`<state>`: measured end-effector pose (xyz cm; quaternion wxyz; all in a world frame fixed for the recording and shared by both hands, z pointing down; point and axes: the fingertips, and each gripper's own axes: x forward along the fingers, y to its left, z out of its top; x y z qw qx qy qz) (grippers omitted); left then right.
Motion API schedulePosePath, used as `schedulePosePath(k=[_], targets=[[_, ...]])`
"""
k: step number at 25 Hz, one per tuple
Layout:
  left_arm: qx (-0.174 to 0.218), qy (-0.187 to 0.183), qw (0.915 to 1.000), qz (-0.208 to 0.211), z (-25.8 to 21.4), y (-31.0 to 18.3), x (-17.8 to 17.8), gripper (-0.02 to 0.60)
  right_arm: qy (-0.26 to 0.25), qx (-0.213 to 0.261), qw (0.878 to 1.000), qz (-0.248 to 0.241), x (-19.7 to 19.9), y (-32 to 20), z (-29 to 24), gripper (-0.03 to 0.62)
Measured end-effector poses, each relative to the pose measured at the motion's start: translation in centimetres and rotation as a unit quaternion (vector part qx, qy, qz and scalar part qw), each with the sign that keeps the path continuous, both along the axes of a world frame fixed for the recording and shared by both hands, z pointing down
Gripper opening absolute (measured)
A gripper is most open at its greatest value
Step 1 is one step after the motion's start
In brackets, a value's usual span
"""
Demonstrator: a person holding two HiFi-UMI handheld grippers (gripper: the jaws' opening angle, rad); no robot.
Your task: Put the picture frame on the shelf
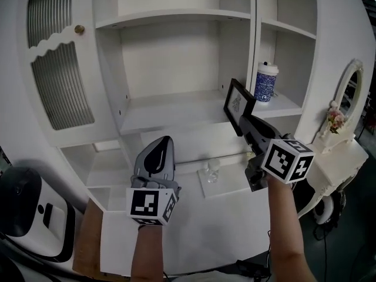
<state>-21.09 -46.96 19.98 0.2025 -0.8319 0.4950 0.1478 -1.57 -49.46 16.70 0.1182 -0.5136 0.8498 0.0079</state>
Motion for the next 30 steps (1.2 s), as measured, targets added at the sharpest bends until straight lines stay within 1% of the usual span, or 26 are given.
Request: schedulePosePath(k=[4,7,14,19,24,30], targets=[[-0.002,-0.01,0.9999,0.013,0.5,-0.5,0.4,0.006,-0.031,-0.011,0.999,0.002,0.7,-0.5,0.1,0.067],[-0.005,-0.01,0.9998,0.015,0.6,-0.8,0.8,0.006,-0.048,-0.02,0.999,-0.002,1.0,-0.8,0.2,0.067],[-0.01,-0.023,0.9997,0.005,1.1,-1.6,2.6,0.006,-0.07,-0.037,0.997,-0.004,1.7,-1.7,0.2,0.067],[-0.014,-0.022,0.9996,-0.008,1.1,-1.9,2.8,0.006,-0.059,-0.046,0.997,0.0,1.4,-3.1,0.4,0.067],[-0.012,-0.032,0.9992,-0.022,1.1,-2.2,2.7,0.006,-0.059,-0.048,0.997,0.0,1.6,-4.7,0.6,0.067],[-0.013,-0.031,0.9988,-0.037,1.1,-2.5,2.3,0.006,-0.061,-0.052,0.997,-0.002,1.6,-6.5,0.6,0.067]])
